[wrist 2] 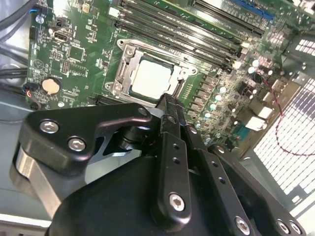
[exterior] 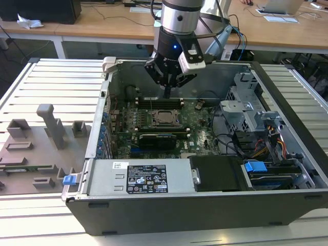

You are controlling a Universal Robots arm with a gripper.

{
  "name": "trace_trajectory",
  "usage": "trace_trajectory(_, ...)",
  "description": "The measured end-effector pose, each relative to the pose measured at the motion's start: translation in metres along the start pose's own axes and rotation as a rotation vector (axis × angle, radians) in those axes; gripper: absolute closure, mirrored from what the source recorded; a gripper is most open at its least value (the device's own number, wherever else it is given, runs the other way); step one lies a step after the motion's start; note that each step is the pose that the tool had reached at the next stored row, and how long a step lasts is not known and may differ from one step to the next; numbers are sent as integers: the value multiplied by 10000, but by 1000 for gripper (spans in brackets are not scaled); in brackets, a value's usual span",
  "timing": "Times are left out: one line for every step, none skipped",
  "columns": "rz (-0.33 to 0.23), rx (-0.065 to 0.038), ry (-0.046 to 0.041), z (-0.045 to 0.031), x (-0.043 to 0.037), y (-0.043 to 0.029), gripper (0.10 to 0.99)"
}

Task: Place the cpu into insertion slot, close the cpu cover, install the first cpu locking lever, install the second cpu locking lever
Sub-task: 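Install the first cpu locking lever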

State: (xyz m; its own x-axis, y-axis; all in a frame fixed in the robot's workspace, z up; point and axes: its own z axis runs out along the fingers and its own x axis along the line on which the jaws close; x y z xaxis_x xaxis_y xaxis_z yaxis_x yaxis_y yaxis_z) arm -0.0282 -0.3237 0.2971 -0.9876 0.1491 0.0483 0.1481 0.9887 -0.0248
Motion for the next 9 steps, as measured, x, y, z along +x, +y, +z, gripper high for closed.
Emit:
trace_trajectory(-185,8,-5,0,0,0,980)
trace_trajectory(-438,21,-11,0,0,0,980)
trace_trajectory(-630,27,-15,0,0,0,980)
trace_trajectory(-746,22,-17,0,0,0,980)
trace_trajectory(-868,0,-17,0,1,0,980)
trace_trajectory(-1121,-83,-13,0,0,0,980)
trace_trajectory(-1261,-112,-12,0,0,0,980)
trace_trajectory(-1420,-127,-12,0,0,1,980)
trace_trajectory(-1600,-125,-15,1,0,0,980)
